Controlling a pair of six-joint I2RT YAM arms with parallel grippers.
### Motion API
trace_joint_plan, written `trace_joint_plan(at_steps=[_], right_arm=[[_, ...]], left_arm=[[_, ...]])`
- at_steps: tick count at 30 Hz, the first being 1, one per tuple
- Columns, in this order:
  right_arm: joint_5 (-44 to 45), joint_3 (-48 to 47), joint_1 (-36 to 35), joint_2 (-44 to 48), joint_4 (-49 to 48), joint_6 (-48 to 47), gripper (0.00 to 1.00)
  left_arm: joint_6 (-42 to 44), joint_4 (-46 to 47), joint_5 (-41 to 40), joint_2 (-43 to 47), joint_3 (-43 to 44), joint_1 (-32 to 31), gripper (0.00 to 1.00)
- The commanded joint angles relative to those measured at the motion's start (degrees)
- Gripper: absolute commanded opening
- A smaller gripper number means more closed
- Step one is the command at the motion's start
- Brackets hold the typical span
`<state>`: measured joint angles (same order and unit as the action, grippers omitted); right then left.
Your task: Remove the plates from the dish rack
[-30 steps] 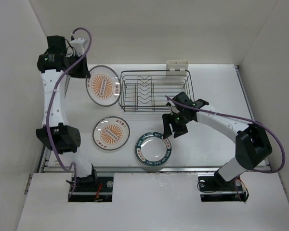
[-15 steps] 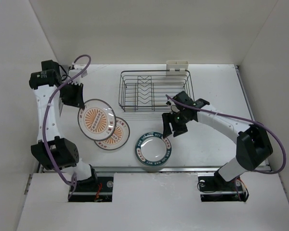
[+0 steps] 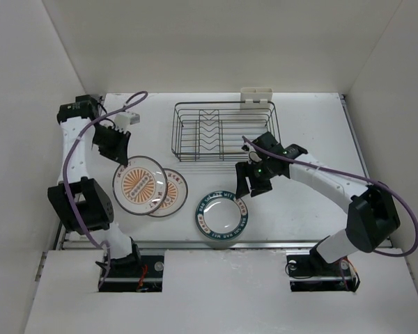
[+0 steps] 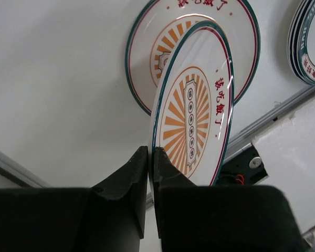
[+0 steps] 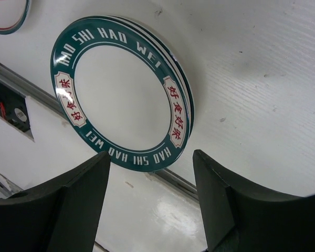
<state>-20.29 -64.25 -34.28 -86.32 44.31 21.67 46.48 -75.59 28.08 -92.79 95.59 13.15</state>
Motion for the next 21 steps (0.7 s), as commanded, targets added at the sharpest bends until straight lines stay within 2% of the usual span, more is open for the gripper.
trace_joint_plan(at_steps=[1, 8, 11, 16, 21], right_arm=[[0.1, 0.1, -0.8, 1.8, -2.8, 0.8, 0.70], [0.6, -0.4, -0.8, 1.2, -2.8, 0.8, 0.70], [0.6, -1.0, -0.8, 1.2, -2.3, 0.8, 0.70], [1.1, -1.0, -0.8, 1.9, -2.3, 0.8, 0.70], [1.7, -1.0, -0.8, 1.9, -1.8, 0.8, 0.70]], left_arm=[[0.7, -10.7, 3.0, -2.2, -1.5, -2.3, 0.00], [-0.5, -9.4, 4.8, -8.2, -1.0, -3.5, 0.00], [-3.0, -7.4, 4.8, -10.6, -1.6, -5.7, 0.00], [-8.5, -1.1, 3.7, -13.1, -5.4, -5.7, 0.01], [-9.9, -0.3, 1.8, -14.5, -6.2, -7.6, 0.31]])
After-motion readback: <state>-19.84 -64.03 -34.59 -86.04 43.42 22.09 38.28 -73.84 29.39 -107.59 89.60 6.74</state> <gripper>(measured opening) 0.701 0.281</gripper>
